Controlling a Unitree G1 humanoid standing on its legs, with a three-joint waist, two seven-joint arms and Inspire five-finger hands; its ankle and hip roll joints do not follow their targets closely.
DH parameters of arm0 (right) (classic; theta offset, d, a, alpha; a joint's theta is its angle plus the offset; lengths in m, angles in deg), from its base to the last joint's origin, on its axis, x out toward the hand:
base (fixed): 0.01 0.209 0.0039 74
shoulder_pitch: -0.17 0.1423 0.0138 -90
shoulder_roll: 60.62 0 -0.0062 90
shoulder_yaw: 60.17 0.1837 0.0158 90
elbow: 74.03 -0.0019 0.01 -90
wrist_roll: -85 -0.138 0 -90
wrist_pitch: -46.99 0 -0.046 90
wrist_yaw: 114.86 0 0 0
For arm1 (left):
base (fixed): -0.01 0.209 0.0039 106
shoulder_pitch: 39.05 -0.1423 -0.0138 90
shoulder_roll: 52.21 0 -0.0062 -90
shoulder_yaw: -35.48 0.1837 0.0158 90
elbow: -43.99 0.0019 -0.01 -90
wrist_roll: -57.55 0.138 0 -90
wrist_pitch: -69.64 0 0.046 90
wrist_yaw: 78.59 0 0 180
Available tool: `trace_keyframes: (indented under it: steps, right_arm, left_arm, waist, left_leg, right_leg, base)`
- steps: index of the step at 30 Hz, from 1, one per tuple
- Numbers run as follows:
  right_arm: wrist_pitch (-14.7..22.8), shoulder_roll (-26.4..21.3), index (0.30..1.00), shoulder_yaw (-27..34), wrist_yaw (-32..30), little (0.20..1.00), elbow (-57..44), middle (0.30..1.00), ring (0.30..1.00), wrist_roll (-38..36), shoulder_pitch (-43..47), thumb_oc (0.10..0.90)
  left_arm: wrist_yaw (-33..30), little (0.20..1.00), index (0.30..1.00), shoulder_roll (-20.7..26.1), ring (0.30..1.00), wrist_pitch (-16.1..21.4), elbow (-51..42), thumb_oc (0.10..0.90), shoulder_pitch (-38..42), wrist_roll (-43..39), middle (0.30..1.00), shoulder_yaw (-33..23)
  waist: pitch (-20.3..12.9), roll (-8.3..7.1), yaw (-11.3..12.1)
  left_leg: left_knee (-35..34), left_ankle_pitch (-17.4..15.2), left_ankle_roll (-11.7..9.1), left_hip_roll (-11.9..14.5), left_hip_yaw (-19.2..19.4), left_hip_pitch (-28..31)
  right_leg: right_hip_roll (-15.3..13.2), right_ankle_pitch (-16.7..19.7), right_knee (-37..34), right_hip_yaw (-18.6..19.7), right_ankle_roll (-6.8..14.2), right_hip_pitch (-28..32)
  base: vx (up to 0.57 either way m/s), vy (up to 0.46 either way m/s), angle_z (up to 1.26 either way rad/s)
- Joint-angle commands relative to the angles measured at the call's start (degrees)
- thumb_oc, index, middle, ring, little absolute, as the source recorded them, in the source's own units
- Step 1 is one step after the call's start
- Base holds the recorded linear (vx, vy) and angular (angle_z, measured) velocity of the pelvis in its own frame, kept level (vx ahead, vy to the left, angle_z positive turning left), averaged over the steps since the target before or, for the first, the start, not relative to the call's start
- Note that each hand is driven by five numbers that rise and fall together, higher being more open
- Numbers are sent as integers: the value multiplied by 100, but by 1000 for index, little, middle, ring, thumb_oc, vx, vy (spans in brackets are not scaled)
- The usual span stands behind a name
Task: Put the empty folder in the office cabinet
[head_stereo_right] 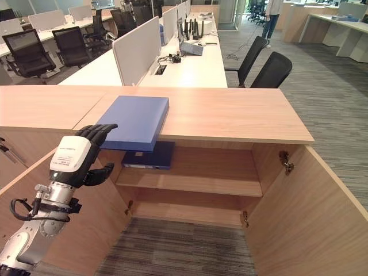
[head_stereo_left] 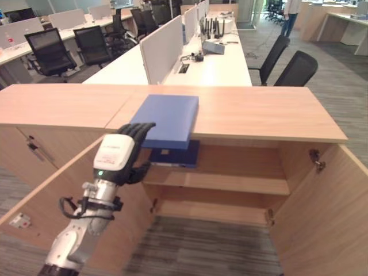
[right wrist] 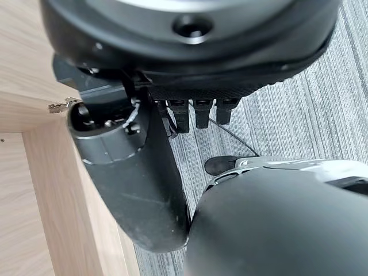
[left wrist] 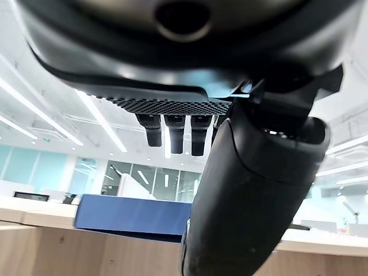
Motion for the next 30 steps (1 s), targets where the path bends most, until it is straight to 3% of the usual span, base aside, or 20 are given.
trace_keyframes:
  steps: [1, 30]
  right_arm:
    - [35, 44, 900, -276, 94, 900, 135, 900, 900, 167, 154, 800]
    - [20, 56, 900, -354, 48, 900, 70, 900, 900, 125, 166, 800]
  left_arm:
    - [-551, 900, 900, 625, 900, -111, -121, 800, 1032, 183, 900, -451]
    - [-769, 900, 900, 441, 900, -664, 1119, 800, 1710, 522, 900, 119]
  waist:
    - [-152, -244, -129]
    - [-208, -208, -266]
  left_leg:
    - [-38, -689, -183, -150, -155, -9]
    - [-38, -718, -181, -133, -68, 57]
  right_leg:
    - [-194, -704, 39, 5, 531, 581]
    - [-187, -715, 39, 91, 528, 604]
  base:
    - [0, 0, 0]
    - [0, 1, -2]
